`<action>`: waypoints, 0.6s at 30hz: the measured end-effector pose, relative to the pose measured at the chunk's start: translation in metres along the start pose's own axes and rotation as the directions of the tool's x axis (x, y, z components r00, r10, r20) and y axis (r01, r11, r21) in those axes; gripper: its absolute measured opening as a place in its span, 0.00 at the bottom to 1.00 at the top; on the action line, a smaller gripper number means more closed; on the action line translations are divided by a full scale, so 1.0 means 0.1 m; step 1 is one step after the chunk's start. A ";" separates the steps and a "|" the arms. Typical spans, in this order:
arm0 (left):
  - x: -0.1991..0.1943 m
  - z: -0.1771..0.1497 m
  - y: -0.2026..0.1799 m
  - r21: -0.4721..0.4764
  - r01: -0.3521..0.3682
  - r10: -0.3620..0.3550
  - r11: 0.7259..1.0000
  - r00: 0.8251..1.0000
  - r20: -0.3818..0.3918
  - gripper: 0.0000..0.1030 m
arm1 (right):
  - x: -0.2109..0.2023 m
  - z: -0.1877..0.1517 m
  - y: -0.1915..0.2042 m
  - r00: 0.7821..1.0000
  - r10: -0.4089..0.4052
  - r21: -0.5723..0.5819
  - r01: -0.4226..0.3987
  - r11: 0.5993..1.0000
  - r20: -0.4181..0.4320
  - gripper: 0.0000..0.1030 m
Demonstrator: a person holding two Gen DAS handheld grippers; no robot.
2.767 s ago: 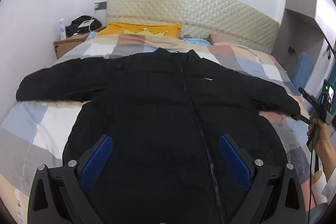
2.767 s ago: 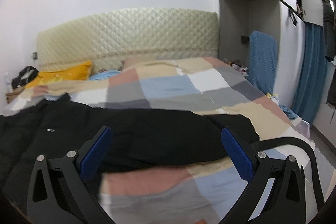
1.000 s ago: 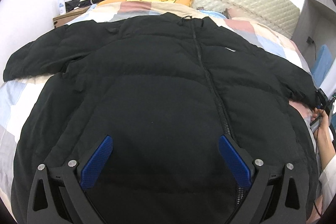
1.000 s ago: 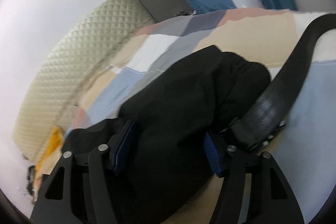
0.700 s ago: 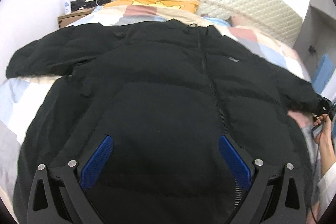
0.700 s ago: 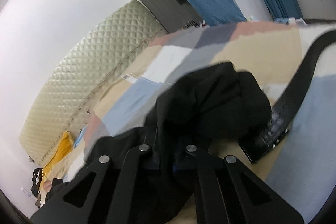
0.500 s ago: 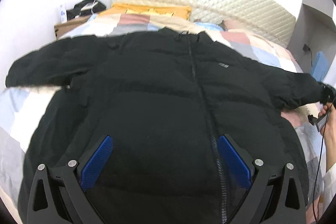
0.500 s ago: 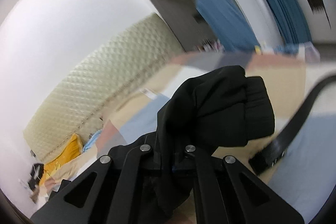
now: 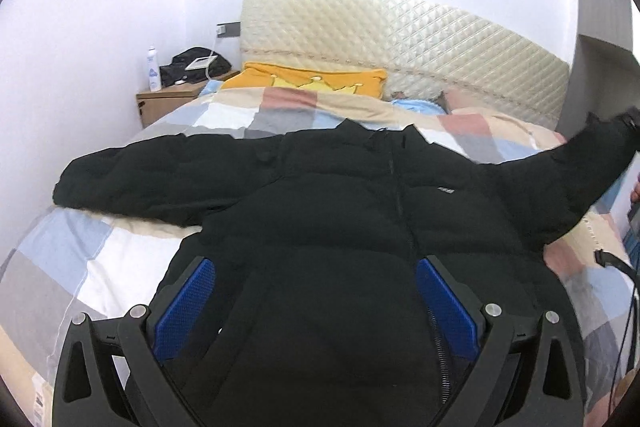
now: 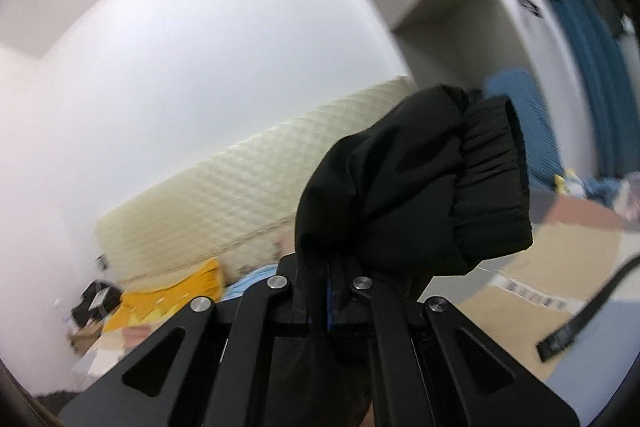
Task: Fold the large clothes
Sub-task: 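Lift the gripped sleeve up off the bed with the right tool, then lay the sleeve across the jacket body and open the right tool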
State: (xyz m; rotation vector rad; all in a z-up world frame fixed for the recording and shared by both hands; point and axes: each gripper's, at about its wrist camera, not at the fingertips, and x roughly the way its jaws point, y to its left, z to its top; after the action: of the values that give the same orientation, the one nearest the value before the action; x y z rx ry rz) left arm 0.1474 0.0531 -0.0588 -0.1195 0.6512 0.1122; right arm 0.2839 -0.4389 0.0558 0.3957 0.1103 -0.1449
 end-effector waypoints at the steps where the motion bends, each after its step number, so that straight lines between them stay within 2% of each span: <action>1: -0.02 0.02 0.01 0.004 -0.005 0.005 1.000 1.000 0.000 0.99 | 0.00 0.02 0.15 1.000 0.020 -0.022 -0.020 1.000 -0.003 0.04; 5: -0.08 0.07 0.02 0.031 -0.051 0.051 0.998 0.998 0.023 0.99 | -0.09 0.00 0.72 0.992 0.125 -0.081 -0.128 0.989 -0.031 0.04; 10: -0.15 0.11 0.24 -0.002 -0.099 0.099 0.995 0.994 0.041 0.99 | -0.16 -0.27 1.31 0.967 0.240 -0.086 -0.247 0.965 -0.081 0.04; 14: -0.17 0.14 0.47 -0.021 -0.169 0.170 0.985 0.984 0.049 0.99 | -0.22 -0.68 1.89 0.923 0.339 -0.138 -0.365 0.921 -0.181 0.04; 18: -0.23 0.15 0.72 -0.087 -0.176 0.181 0.981 0.982 0.054 0.99 | -0.34 -1.10 2.35 0.889 0.375 -0.210 -0.432 0.877 -0.263 0.04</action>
State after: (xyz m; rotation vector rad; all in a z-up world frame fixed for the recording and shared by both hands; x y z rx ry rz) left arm 0.1279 0.1247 -0.0387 -0.1365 0.5946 0.3147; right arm 0.2801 -0.1773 0.0475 0.1586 0.2546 0.3307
